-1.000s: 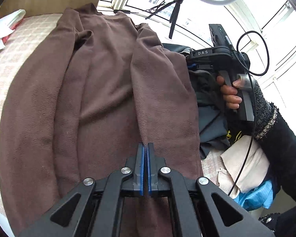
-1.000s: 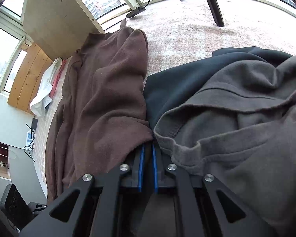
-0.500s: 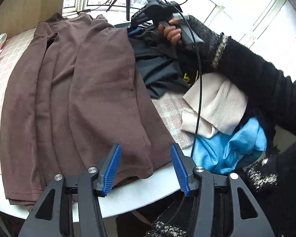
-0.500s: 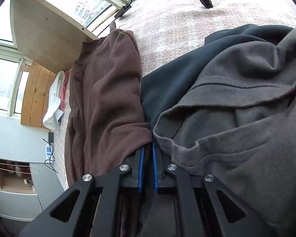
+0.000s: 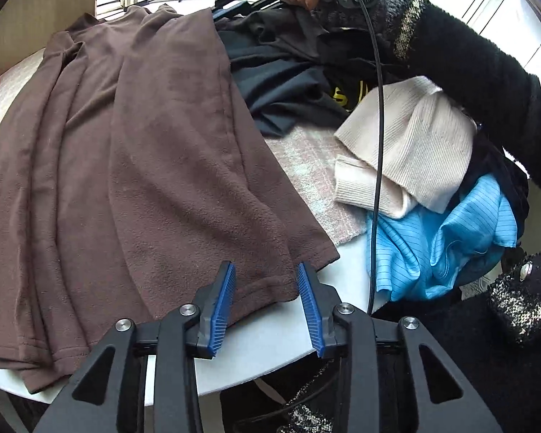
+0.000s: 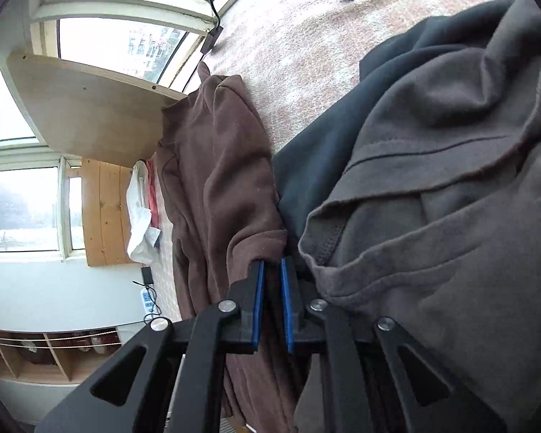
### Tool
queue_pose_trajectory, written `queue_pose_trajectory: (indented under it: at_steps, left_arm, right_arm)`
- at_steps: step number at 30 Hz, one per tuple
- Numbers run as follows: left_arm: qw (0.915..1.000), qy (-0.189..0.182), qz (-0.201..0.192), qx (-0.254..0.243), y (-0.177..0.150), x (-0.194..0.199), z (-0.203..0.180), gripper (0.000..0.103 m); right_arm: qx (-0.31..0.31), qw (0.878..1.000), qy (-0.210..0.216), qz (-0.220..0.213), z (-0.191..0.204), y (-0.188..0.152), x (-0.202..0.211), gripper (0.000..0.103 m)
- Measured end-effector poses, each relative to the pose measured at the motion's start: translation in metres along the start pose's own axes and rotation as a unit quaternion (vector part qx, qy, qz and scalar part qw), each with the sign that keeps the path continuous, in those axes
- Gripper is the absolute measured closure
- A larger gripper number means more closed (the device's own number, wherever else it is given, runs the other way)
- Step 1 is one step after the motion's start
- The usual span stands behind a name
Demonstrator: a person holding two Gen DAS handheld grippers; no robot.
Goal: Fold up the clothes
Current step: 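Smooth the folded brown top with the left gripper while the right gripper holds the hem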
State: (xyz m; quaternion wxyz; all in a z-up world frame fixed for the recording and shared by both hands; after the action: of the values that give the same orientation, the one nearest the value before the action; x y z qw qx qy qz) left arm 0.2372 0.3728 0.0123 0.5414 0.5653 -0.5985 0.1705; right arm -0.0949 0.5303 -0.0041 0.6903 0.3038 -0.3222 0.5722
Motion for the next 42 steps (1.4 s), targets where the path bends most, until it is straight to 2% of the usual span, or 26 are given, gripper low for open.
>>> queue_pose_trajectory:
  at_steps: [2,4,10,16,17,19,20,24,26,28,29,30,31,32,33,35,36,37,38,39,41,42]
  left_arm:
    - [1.0000,-0.001,0.001,0.003,0.001,-0.002,0.003,0.069]
    - [1.0000,0.000,0.003,0.001,0.002,-0.005,0.004,0.069]
    - [0.9999,-0.003,0.003,-0.016,0.005,-0.012,-0.005,0.070]
    - [0.9999,0.001,-0.001,-0.011,0.009,-0.012,-0.003,0.072]
    - [0.9999,0.003,-0.002,-0.011,0.010,-0.012,-0.002,0.077]
    - [0.9999,-0.004,-0.005,-0.010,0.010,-0.009,-0.002,0.089]
    - [0.9999,-0.011,-0.008,-0.011,0.010,-0.007,-0.004,0.098]
    - [0.9997,-0.010,-0.015,-0.018,0.011,-0.004,-0.009,0.098]
    - [0.9998,-0.012,-0.006,-0.015,0.010,-0.007,-0.010,0.098]
    - [0.9998,-0.014,0.000,-0.015,0.011,-0.008,-0.015,0.096]
    - [0.9997,-0.015,-0.002,-0.021,0.012,-0.006,-0.019,0.089]
    - [0.9995,-0.016,-0.006,-0.028,0.013,-0.004,-0.025,0.073]
    - [0.9990,-0.014,-0.011,-0.040,0.014,-0.003,-0.031,0.063]
    - [0.9985,-0.011,-0.014,-0.051,0.015,-0.004,-0.037,0.046]
    - [0.9979,-0.008,-0.017,-0.062,0.015,-0.006,-0.042,0.041]
    - [0.9973,0.000,-0.009,-0.073,0.017,-0.016,-0.046,0.041]
    - [0.9971,0.004,-0.004,-0.076,0.018,-0.023,-0.046,0.043]
    - [0.9971,0.009,-0.001,-0.075,0.018,-0.029,-0.044,0.044]
    - [0.9973,0.018,0.001,-0.072,0.018,-0.033,-0.040,0.051]
    - [0.9975,0.025,0.003,-0.066,0.018,-0.036,-0.035,0.067]
    - [0.9987,0.018,-0.007,-0.046,0.020,-0.035,-0.026,0.076]
    - [0.9993,0.008,-0.015,-0.034,0.021,-0.032,-0.021,0.090]
  right_arm:
    - [0.073,0.995,-0.063,-0.017,0.016,-0.008,0.008,0.092]
    - [0.119,0.989,-0.087,-0.023,0.024,-0.018,0.018,0.092]
    - [0.133,0.990,-0.036,-0.018,0.032,-0.042,0.035,0.092]
    - [0.143,0.988,-0.052,0.023,0.034,-0.051,-0.009,0.090]
    - [0.145,0.988,-0.053,0.025,0.034,-0.052,-0.012,0.090]
    - [0.155,0.986,-0.056,0.019,0.036,-0.052,-0.013,0.100]
    - [0.159,0.986,-0.054,0.012,0.038,-0.052,-0.009,0.101]
    - [0.165,0.985,-0.053,-0.019,0.042,-0.041,0.007,0.101]
    - [0.178,0.981,-0.073,-0.010,0.043,-0.040,0.002,0.101]
    - [0.208,0.971,-0.114,0.021,0.046,-0.045,-0.011,0.098]
    - [0.217,0.967,-0.127,0.032,0.046,-0.047,-0.014,0.098]
    - [0.218,0.967,-0.128,0.031,0.045,-0.048,-0.012,0.098]
    - [0.218,0.968,-0.120,0.019,0.045,-0.046,-0.005,0.098]
    - [0.216,0.971,-0.105,0.004,0.046,-0.043,0.002,0.097]
    - [0.211,0.973,-0.090,-0.008,0.047,-0.039,0.009,0.093]
    - [0.195,0.977,-0.074,-0.031,0.047,-0.029,0.017,0.079]
    - [0.191,0.978,-0.074,-0.040,0.048,-0.024,0.018,0.070]
    - [0.190,0.977,-0.079,-0.046,0.048,-0.019,0.016,0.068]
    - [0.189,0.977,-0.084,-0.053,0.049,-0.014,0.015,0.068]
    - [0.188,0.976,-0.090,-0.059,0.050,-0.010,0.013,0.068]
    - [0.188,0.975,-0.100,-0.057,0.050,-0.003,0.002,0.068]
    - [0.187,0.975,-0.107,-0.048,0.049,0.000,-0.006,0.067]
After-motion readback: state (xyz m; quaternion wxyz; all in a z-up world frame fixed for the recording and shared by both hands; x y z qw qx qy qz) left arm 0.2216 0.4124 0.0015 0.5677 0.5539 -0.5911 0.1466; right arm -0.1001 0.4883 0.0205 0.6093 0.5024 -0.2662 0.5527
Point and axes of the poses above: each gripper's, at about its wrist camera, not at the fingertips, and x roughly against the way its jaws point, z to its left, y to its top, the point moved 4 cm from there along -x, roughly the way its jaws point, and after that the axes turned 5 degrees about -y, right-handed, at the moved point
